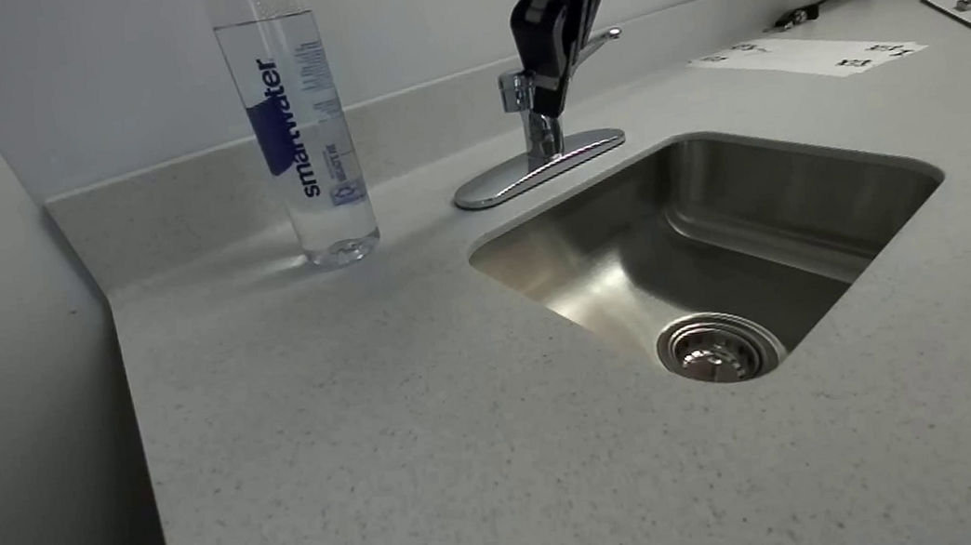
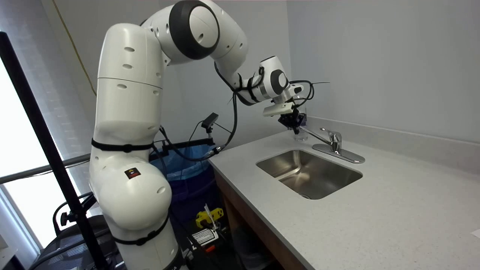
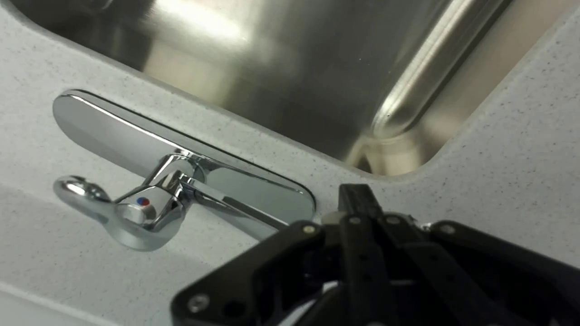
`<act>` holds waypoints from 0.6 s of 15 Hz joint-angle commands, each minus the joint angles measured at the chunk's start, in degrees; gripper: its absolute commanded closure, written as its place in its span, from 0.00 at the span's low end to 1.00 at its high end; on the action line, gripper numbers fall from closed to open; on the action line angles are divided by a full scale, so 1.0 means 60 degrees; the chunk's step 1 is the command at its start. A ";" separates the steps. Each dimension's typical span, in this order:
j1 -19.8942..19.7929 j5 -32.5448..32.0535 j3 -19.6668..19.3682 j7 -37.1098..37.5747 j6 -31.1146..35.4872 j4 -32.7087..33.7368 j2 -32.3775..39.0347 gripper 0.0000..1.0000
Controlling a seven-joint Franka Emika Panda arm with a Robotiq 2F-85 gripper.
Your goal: Push the faucet to the left
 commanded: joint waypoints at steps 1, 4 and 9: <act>0.0322 -0.0177 -0.0208 0.0412 0.0206 0.0722 0.0721 1.00; 0.0493 -0.0346 -0.0390 0.0924 0.0251 0.0955 0.0864 1.00; 0.0915 -0.0584 -0.0791 0.2255 0.0349 0.1435 0.1170 1.00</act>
